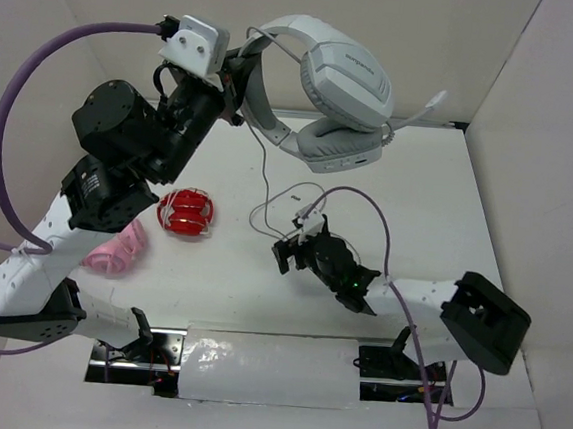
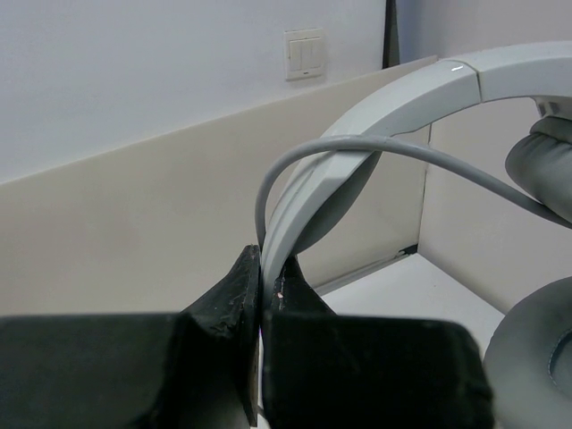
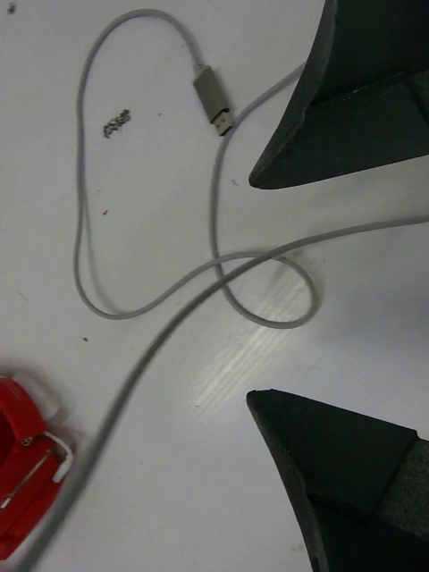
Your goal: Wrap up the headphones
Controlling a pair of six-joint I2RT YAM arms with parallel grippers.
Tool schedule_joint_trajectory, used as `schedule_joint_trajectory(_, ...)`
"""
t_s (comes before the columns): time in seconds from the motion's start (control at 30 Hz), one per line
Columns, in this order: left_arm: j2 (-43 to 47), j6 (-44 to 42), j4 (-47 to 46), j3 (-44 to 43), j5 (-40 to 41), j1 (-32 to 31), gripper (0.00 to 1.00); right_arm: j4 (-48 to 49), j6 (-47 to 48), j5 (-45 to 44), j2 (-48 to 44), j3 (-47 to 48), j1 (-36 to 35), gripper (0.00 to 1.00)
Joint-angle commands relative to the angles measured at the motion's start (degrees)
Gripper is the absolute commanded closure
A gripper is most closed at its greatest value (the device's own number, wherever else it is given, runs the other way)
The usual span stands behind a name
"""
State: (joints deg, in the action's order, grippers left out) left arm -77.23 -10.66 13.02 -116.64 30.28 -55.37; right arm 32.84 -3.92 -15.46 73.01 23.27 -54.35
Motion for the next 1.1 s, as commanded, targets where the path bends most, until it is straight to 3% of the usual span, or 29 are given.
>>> schedule_joint_trajectory(0.0, 1.5, -0.9, -8.3, -3.2, 2.0, -1.7, 1.00, 13.5, 2.7, -0.6, 6.6, 7.8, 1.2, 0.00)
schedule_joint_trajectory(0.13, 2.7, -1.8, -10.0, -1.9, 2.9, -3.1, 1.00, 18.0, 3.1, 1.9, 17.4, 13.2, 2.7, 0.03)
schedule_joint_trajectory(0.2, 3.1, -3.4, -12.5, -0.5, 3.6, -3.2, 1.00, 15.6, 3.3, 3.5, 18.0, 15.9, 1.4, 0.20)
schedule_joint_trajectory(0.23, 3.1, -4.1, -12.5, -0.2, 4.2, -3.2, 1.00, 17.7, 5.1, 4.2, 18.1, 14.3, 1.0, 0.34)
schedule_joint_trajectory(0.33, 2.5, -5.5, -15.9, -0.1, 4.8, -3.2, 1.00, 19.6, 4.1, 6.8, 17.9, 13.7, 0.7, 0.58)
schedule_joint_trajectory(0.37, 2.4, -6.0, -16.4, 0.0, 4.9, -3.2, 1.00, 18.2, 2.3, 7.6, 17.4, 13.9, 1.7, 0.91)
schedule_joint_trajectory(0.4, 2.3, -6.6, -17.1, 0.2, 4.9, -3.2, 1.00, 16.0, 0.9, 10.1, 15.9, 13.7, 2.1, 1.00)
schedule_joint_trajectory(0.53, 2.2, -10.2, -22.8, 3.6, 6.1, -1.2, 1.00, 14.8, -3.4, 12.7, 6.7, 4.8, 2.8, 1.00)
schedule_joint_trajectory(0.6, 1.1, -10.3, -24.1, 4.8, 7.0, 2.1, 1.00, 6.3, -6.6, 11.1, -0.9, 3.3, 1.1, 1.00)
schedule_joint_trajectory(0.7, -4.2, -4.7, -15.3, 0.2, 6.0, 9.8, 1.00, -3.5, -10.0, 4.0, -11.1, -0.2, -5.1, 1.00)
schedule_joint_trajectory(0.73, -7.5, -1.5, -13.4, -2.7, 5.3, 14.3, 1.00, -8.4, -11.4, -3.9, -13.5, -0.4, -7.0, 1.00)
schedule_joint_trajectory(0.87, -13.7, -0.9, -12.0, -4.4, 6.5, 22.7, 1.00, -23.9, -15.2, -21.5, -23.9, 2.6, -13.3, 1.00)
schedule_joint_trajectory(1.07, -19.2, 4.6, -5.7, -1.8, 5.9, 28.5, 1.00, -48.3, -26.0, -46.3, -23.5, 13.1, -18.3, 1.00)
